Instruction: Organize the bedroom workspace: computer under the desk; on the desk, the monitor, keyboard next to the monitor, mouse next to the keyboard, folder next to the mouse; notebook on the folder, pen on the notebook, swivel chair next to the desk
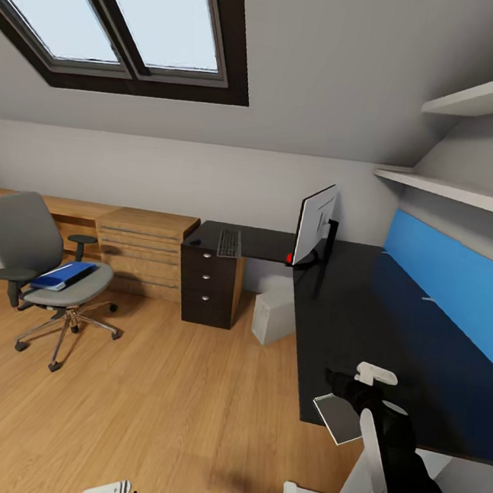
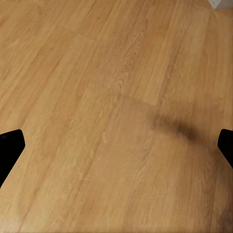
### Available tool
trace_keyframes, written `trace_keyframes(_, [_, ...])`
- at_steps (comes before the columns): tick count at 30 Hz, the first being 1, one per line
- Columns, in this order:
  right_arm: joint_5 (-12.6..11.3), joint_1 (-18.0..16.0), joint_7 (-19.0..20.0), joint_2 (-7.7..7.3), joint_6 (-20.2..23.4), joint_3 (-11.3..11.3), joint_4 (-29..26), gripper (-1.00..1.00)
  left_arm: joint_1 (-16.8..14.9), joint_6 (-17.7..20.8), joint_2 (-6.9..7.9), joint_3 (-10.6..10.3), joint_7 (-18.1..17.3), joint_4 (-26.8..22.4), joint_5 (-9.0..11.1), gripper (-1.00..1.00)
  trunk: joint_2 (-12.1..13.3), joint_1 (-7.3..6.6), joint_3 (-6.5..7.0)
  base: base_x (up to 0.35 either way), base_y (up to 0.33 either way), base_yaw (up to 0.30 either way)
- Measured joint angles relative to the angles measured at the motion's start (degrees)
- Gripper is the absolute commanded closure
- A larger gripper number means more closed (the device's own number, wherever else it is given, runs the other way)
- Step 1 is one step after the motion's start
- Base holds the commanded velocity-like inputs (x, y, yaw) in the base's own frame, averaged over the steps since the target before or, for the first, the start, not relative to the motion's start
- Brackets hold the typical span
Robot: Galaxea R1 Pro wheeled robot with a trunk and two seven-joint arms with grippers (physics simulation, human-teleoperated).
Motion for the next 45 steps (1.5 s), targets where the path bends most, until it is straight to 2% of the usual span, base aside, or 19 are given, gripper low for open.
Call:
trace_keyframes(6, [-0.7,0.0,0.1,0.21,-0.1,-0.1,0.0,-1.00,0.0,0.0,0.00,0.1,0.0,0.0,0.0,-1.00,0.0,0.04,0.00,-0.224,0.000,0.000])
trace_keyframes(18, [-5.8,0.0,0.1,-0.24,0.0,-1.0,0.1,-1.00,0.0,0.0,0.03,0.1,0.1,0.0,0.0,-1.00,0.0,0.04,0.00,-0.335,0.019,0.000])
trace_keyframes(33, [-7.3,0.0,0.1,-0.17,0.1,-4.5,0.1,-1.00,0.0,0.0,0.00,0.1,0.1,0.0,0.0,-1.00,0.0,0.01,0.00,-0.237,0.057,0.000])
trace_keyframes(38, [-10.8,0.0,0.1,-0.28,0.2,-6.7,0.2,-1.00,0.0,0.0,0.00,0.1,0.1,-0.6,0.1,-1.00,0.0,0.01,0.00,-0.039,0.007,0.000])
trace_keyframes(39, [-11.7,0.0,0.1,-0.31,0.2,-7.2,0.3,-1.00,0.0,0.0,0.00,0.1,0.1,-0.8,0.1,-1.00,0.0,0.00,0.00,-0.015,0.003,0.000])
trace_keyframes(40, [-13.6,0.0,0.1,-0.39,0.6,-8.5,0.5,-1.00,0.0,0.0,-0.02,0.1,0.1,-1.0,0.1,-1.00,0.0,0.00,0.00,-0.015,0.003,0.000])
trace_keyframes(41, [-13.8,0.0,0.1,-0.39,0.6,-8.5,0.5,-1.00,0.0,0.0,-0.03,0.1,0.1,-1.3,0.2,-1.00,0.0,0.00,0.00,-0.010,0.002,0.000])
trace_keyframes(42, [-15.8,0.0,0.2,-0.49,1.1,-10.1,0.7,-1.00,0.0,0.0,-0.05,0.1,0.1,-1.6,0.2,-1.00,0.0,0.00,0.00,-0.008,0.001,0.000])
trace_keyframes(45, [-19.2,0.1,0.2,-0.69,2.2,-13.2,1.3,-1.00,0.0,0.0,-0.07,0.1,0.1,-1.8,0.2,-1.00,-0.8,0.43,-0.35,-0.005,0.001,0.000])
